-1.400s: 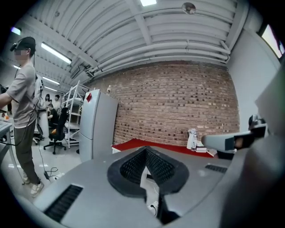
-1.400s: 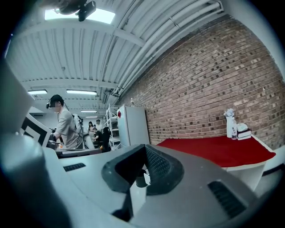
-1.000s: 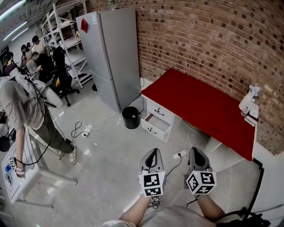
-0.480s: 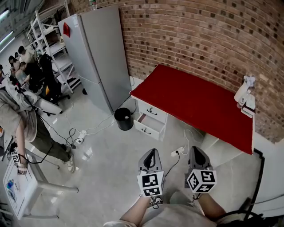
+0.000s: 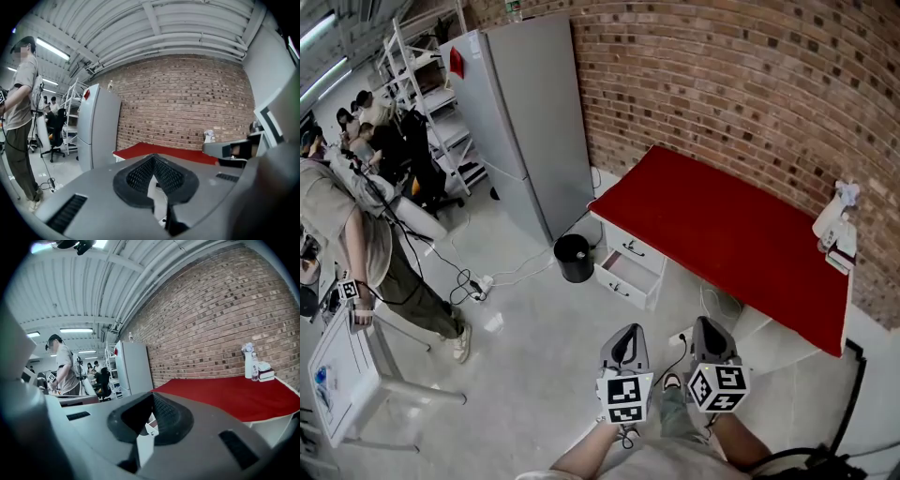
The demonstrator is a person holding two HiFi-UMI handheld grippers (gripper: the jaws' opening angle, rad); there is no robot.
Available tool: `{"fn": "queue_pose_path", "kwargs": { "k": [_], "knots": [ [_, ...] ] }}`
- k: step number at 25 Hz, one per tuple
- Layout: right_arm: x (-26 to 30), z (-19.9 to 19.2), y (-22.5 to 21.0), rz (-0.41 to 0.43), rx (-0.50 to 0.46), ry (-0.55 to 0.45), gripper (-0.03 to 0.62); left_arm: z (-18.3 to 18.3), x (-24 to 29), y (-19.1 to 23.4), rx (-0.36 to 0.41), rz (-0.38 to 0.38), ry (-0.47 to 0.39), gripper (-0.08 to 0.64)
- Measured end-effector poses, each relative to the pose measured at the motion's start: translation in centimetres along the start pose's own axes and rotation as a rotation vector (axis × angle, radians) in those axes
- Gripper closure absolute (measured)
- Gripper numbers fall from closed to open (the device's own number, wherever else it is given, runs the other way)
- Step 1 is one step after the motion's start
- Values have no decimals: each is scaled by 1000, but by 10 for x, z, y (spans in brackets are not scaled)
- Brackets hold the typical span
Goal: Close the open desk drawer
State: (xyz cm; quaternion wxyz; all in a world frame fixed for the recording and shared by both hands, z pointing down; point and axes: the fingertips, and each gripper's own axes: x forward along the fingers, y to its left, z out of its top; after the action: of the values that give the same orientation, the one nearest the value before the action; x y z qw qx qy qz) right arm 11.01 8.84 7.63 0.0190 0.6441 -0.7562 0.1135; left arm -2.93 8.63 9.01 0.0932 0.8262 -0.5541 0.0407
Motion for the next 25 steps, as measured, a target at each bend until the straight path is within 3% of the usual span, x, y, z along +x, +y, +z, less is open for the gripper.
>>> {"fn": "queue_pose_path", "kwargs": {
  "k": [14, 25],
  "knots": [
    [114, 39, -23, 165, -44, 8, 594, 28, 101, 20, -8, 116, -5, 552],
    [180, 55, -56, 272, -53, 38, 594, 31, 166, 11, -47, 206, 25, 552]
  ]
}}
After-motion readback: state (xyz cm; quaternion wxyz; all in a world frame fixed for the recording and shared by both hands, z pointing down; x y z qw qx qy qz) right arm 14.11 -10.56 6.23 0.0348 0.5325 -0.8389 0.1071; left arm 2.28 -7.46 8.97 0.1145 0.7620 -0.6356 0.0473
